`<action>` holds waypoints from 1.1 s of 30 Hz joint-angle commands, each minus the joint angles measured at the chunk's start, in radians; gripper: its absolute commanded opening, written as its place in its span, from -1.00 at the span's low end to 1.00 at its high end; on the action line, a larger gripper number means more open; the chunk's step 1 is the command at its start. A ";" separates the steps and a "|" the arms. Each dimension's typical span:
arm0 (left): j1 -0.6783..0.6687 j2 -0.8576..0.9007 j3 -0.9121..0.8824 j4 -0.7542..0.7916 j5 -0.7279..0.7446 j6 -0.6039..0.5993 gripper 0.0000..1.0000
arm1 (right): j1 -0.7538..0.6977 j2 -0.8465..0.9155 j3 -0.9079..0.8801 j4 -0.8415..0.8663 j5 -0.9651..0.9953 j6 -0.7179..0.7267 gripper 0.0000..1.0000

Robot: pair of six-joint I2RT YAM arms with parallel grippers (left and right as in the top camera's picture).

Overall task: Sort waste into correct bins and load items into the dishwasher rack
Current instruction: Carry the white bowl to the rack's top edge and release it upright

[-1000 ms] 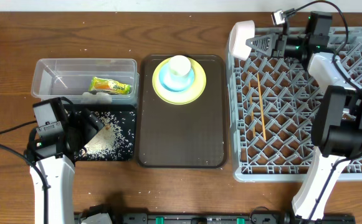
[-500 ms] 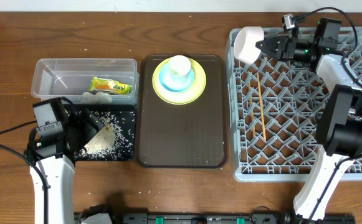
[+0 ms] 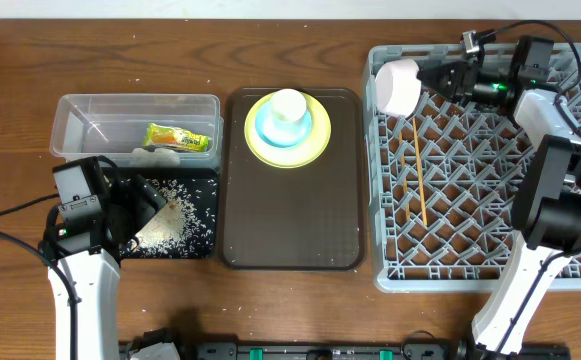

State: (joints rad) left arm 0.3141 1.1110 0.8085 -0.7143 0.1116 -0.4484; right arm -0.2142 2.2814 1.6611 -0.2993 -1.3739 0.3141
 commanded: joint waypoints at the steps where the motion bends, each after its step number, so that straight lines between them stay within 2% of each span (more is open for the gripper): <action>1: 0.005 0.001 0.014 -0.003 -0.016 -0.005 0.91 | -0.013 0.008 0.005 -0.016 0.110 -0.015 -0.78; 9: 0.005 0.001 0.014 -0.003 -0.016 -0.005 0.90 | -0.015 -0.015 0.005 -0.035 0.262 -0.016 -0.81; 15: 0.005 0.001 0.014 -0.003 -0.016 -0.005 0.90 | -0.014 -0.097 0.005 -0.066 0.396 -0.050 -0.81; 25: 0.005 0.001 0.014 -0.003 -0.016 -0.005 0.90 | 0.002 -0.301 0.005 -0.298 0.786 -0.226 -0.78; 33: 0.005 0.001 0.014 -0.003 -0.016 -0.005 0.91 | 0.043 -0.350 0.005 -0.463 0.908 -0.335 -0.76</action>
State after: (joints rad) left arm 0.3141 1.1110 0.8085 -0.7143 0.1120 -0.4484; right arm -0.2062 1.9396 1.6615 -0.7319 -0.5541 0.0566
